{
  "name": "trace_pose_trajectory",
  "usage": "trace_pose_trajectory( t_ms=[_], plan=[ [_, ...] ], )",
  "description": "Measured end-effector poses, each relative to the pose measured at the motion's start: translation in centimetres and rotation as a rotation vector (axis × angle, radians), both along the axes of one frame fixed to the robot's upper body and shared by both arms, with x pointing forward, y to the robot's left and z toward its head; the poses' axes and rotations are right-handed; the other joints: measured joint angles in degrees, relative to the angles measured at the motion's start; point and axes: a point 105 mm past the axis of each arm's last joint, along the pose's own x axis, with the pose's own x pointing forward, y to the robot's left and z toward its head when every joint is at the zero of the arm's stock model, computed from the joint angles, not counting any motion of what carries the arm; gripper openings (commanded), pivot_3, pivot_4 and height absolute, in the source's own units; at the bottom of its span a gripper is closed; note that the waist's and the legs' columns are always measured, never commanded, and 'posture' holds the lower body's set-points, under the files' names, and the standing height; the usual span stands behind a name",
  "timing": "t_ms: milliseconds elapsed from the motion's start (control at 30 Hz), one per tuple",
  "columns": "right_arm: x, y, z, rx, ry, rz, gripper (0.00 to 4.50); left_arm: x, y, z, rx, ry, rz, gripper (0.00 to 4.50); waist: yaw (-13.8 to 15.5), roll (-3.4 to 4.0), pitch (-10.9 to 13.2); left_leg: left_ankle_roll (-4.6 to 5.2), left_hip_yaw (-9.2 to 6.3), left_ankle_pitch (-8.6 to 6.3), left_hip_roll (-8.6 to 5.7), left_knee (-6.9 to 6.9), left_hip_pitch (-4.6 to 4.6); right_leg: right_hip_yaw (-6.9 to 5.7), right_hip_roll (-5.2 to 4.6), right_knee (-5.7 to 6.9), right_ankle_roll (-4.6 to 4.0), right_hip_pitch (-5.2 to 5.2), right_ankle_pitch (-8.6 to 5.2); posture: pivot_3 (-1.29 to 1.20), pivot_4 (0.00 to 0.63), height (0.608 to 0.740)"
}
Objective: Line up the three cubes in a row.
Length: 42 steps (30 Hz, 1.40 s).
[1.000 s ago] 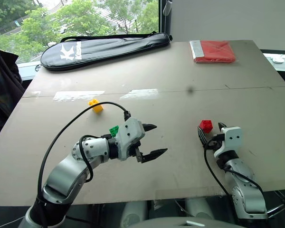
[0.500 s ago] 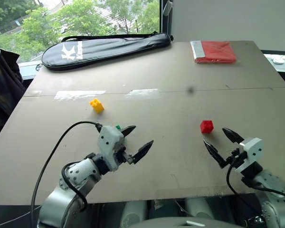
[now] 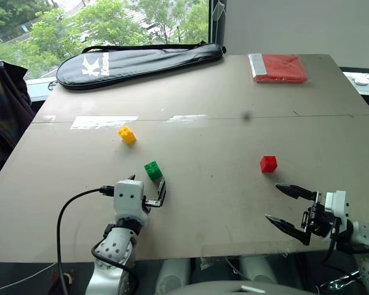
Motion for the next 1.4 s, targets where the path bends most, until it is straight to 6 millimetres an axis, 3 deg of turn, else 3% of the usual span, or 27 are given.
trace_pose_trajectory(
  t_ms=[267,433,567,633,667,1200,1333,1400],
  plan=[
    [0.0,0.3,0.4,0.011,-0.005,0.026,4.45,1.8,-0.5,0.0,0.027,0.010,0.001,4.50,0.65,0.04,-0.02,0.00,-0.02,0.00,0.01,0.00,0.00,-0.02,-0.02,0.02,-0.01,0.00,0.00,0.00,0.150,0.700],
    [-0.2,0.6,0.3,0.021,0.007,0.034,4.45,1.9,-0.6,-0.1,0.010,0.016,0.022,4.50,0.65,0.09,-0.05,0.00,-0.01,0.00,0.01,0.00,0.02,0.00,-0.04,0.03,-0.01,0.02,0.00,0.00,0.150,0.700],
    [-0.4,0.9,0.5,0.026,0.000,0.042,4.50,1.8,-0.5,-0.2,0.002,0.023,0.040,2.83,0.63,0.14,-0.08,0.00,-0.01,0.00,0.01,0.00,0.06,0.00,-0.03,0.06,-0.01,0.03,0.00,0.00,0.150,0.700],
    [-0.5,1.2,0.5,0.031,0.000,0.053,4.50,1.8,-0.4,-0.3,-0.001,0.028,0.048,1.72,0.63,0.22,-0.13,0.00,-0.01,0.00,0.01,0.00,0.08,0.01,-0.02,0.06,-0.01,0.03,0.00,0.00,0.150,0.700],
    [-0.5,1.2,0.5,0.031,0.000,0.054,4.50,1.8,-0.4,-0.3,-0.002,0.029,0.050,1.44,0.63,0.23,-0.14,0.00,-0.01,0.00,0.01,0.00,0.08,0.01,-0.02,0.06,-0.01,0.04,0.00,0.00,0.150,0.700],
    [-0.7,1.8,0.5,0.058,0.016,0.073,4.50,1.8,-0.4,-0.5,-0.012,0.040,0.057,1.44,0.61,0.25,-0.15,0.00,0.03,0.00,0.02,0.00,0.25,0.04,-0.02,0.06,0.00,0.15,0.00,0.00,0.150,0.700],
    [-0.7,1.8,0.5,0.059,0.016,0.072,4.50,1.9,-0.4,-0.3,-0.026,0.030,-0.008,1.44,0.60,0.25,-0.14,0.00,0.03,0.00,0.02,-0.01,0.24,0.04,-0.01,0.06,0.00,0.14,0.00,0.00,0.150,0.700],
    [-0.8,1.7,0.4,0.061,0.018,0.065,4.50,2.2,-1.1,-0.1,0.009,0.028,-0.151,1.44,0.69,0.23,-0.13,0.00,0.02,0.00,0.01,-0.01,0.23,0.01,-0.01,0.06,-0.01,0.14,-0.01,0.00,0.150,0.700]
  ],
)
